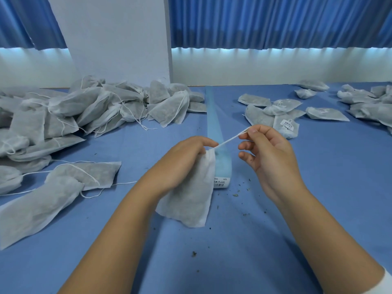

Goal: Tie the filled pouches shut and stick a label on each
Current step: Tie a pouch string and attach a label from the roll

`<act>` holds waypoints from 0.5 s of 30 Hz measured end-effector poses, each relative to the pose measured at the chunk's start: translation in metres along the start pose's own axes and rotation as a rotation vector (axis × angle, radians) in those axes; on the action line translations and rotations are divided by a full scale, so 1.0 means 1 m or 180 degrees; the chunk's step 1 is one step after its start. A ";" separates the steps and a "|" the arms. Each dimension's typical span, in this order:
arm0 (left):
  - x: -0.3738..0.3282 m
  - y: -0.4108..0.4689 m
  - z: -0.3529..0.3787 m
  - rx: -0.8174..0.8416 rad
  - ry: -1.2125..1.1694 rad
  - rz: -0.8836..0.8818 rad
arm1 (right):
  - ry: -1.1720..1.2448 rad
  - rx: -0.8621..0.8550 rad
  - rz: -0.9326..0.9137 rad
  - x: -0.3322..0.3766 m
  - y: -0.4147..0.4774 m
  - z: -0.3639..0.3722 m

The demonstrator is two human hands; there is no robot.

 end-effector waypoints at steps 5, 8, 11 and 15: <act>0.004 0.000 -0.010 -0.0402 -0.0302 0.0185 | -0.0450 0.0300 -0.0605 0.014 -0.010 0.012; 0.007 0.001 -0.019 -0.0846 -0.0493 0.0308 | -0.0922 0.0736 -0.0889 0.013 -0.019 0.026; 0.008 0.000 -0.025 -0.1169 -0.0605 0.0410 | -0.1523 0.0966 -0.1008 0.006 -0.025 0.035; 0.009 -0.003 -0.026 -0.1363 -0.0921 0.0430 | -0.2419 0.1313 -0.1240 -0.001 -0.027 0.042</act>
Point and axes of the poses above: each hand's wrist, its own y-axis towards the middle knuckle, its own z-axis out of the palm, x = y × z, the point moved 4 cm from there along y, towards the middle knuckle, and after that the axes turned 12 degrees about x, right-handed, at the moved point
